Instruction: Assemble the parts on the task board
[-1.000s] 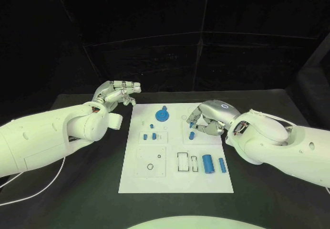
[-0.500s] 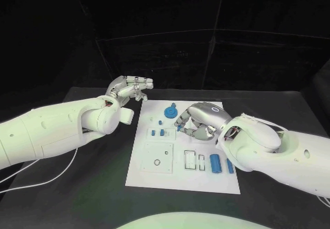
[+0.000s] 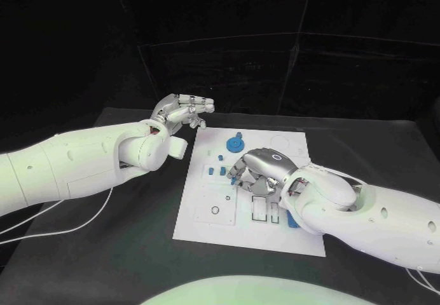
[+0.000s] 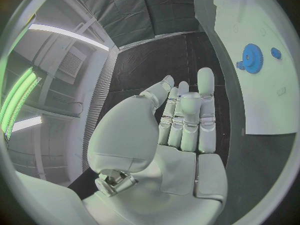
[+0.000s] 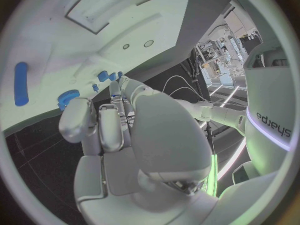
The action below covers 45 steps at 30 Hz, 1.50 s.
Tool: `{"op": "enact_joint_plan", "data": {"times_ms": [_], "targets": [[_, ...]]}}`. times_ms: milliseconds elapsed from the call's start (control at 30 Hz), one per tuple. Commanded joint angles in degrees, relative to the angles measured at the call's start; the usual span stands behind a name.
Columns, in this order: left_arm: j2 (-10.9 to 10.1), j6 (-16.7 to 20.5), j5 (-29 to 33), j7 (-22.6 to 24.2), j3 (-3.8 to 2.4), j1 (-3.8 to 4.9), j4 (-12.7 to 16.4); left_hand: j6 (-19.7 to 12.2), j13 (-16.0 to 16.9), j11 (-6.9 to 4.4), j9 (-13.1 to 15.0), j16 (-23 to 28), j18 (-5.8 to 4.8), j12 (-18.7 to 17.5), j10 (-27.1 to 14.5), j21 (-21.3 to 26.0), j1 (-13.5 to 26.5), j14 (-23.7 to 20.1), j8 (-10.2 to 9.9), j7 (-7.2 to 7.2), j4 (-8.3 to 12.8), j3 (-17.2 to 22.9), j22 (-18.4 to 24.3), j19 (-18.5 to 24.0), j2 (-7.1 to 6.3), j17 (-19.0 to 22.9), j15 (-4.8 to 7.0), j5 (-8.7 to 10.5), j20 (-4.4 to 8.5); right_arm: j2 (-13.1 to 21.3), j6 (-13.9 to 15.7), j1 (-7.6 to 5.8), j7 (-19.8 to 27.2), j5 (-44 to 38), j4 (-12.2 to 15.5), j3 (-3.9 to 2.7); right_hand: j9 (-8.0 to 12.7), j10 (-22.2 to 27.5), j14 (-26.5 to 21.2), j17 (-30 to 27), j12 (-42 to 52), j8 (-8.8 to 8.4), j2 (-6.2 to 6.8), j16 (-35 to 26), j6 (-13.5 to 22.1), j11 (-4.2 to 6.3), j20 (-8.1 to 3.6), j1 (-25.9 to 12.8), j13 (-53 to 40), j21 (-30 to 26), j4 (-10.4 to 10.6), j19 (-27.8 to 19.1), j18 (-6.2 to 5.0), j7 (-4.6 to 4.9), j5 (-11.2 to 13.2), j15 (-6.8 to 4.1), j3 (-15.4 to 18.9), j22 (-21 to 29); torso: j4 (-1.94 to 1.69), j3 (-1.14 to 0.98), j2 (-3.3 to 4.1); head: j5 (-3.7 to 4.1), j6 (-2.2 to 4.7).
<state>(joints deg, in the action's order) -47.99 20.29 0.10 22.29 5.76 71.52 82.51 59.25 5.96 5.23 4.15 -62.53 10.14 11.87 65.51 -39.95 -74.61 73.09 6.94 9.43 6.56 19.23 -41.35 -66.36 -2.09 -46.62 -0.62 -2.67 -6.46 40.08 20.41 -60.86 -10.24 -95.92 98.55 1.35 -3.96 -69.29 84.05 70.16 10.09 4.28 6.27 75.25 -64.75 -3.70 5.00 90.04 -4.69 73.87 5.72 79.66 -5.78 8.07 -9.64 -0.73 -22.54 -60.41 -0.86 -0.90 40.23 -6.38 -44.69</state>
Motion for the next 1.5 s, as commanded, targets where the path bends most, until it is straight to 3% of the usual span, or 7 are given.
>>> {"op": "enact_joint_plan", "data": {"times_ms": [33,300,767,1500], "targets": [[-0.1,-0.5,0.1,0.2,-0.05,0.09,0.2,-0.3,0.1,0.12,-0.1,0.3,0.30,0.1,-0.2,0.2,0.3,-0.3,-0.3,0.09,-0.2,-0.1,0.1,0.4,-0.21,0.1,-0.10,-0.11,-0.07,-0.6,-1.7,0.35,0.9,-0.6,-0.7,-0.02,0.0,-0.3,2.5,0.0,-0.4,-0.14,-0.11,0.2,-0.2,-0.11,-0.16,-0.5,-0.1,0.2,0.0,0.3,0.22,0.09,0.1,-0.35,-0.4,0.0,-0.01,-0.06,-0.03,-0.33,-0.31],[0.0,-0.6,0.1,0.2,-0.05,0.10,0.1,-0.4,0.1,0.15,-0.1,0.3,0.30,0.2,-0.3,0.2,0.3,-0.3,-0.3,0.12,-0.2,-0.1,0.1,0.4,-0.23,0.1,-0.12,-0.11,-0.08,-2.0,-2.1,1.39,1.1,-0.9,-2.0,0.10,0.0,-0.3,2.5,0.0,-0.4,-0.14,-0.08,0.2,-0.2,-0.12,-0.16,-0.6,-0.1,0.1,-0.1,0.3,0.22,0.12,0.1,-0.34,-0.4,0.0,0.11,-0.11,-0.02,-0.93,-0.59],[0.3,-0.7,0.1,0.0,-0.04,0.10,-0.1,-0.4,0.1,0.15,-0.1,0.3,0.30,0.2,-0.3,0.2,0.3,-0.3,-0.3,0.13,-0.2,-0.1,0.1,0.4,-0.23,0.1,-0.12,-0.11,-0.08,-2.8,-3.6,1.85,0.7,-1.7,-2.8,1.22,0.0,-0.3,2.4,-0.1,-0.4,-0.18,-0.04,0.2,-0.2,-0.19,-0.14,-1.1,-0.1,0.1,-0.2,0.2,0.20,0.17,0.3,-0.29,-0.7,0.2,0.08,-0.06,-0.01,-1.18,-1.09],[0.6,-0.9,0.1,-0.3,-0.04,0.09,-0.5,-0.5,0.1,0.20,-0.1,0.4,0.30,0.2,-0.4,0.3,0.3,-0.4,-0.3,0.18,-0.3,-0.1,0.1,0.4,-0.20,0.2,-0.16,-0.11,-0.11,-3.4,-4.6,1.96,0.7,-2.2,-3.3,1.33,0.0,-0.2,2.4,-0.1,-0.5,-0.22,-0.05,0.3,-0.2,-0.19,-0.12,-1.4,-0.1,0.1,-0.3,0.2,0.20,0.16,0.4,-0.28,-0.9,0.2,0.05,-0.05,-0.02,-1.49,-1.56]]}}
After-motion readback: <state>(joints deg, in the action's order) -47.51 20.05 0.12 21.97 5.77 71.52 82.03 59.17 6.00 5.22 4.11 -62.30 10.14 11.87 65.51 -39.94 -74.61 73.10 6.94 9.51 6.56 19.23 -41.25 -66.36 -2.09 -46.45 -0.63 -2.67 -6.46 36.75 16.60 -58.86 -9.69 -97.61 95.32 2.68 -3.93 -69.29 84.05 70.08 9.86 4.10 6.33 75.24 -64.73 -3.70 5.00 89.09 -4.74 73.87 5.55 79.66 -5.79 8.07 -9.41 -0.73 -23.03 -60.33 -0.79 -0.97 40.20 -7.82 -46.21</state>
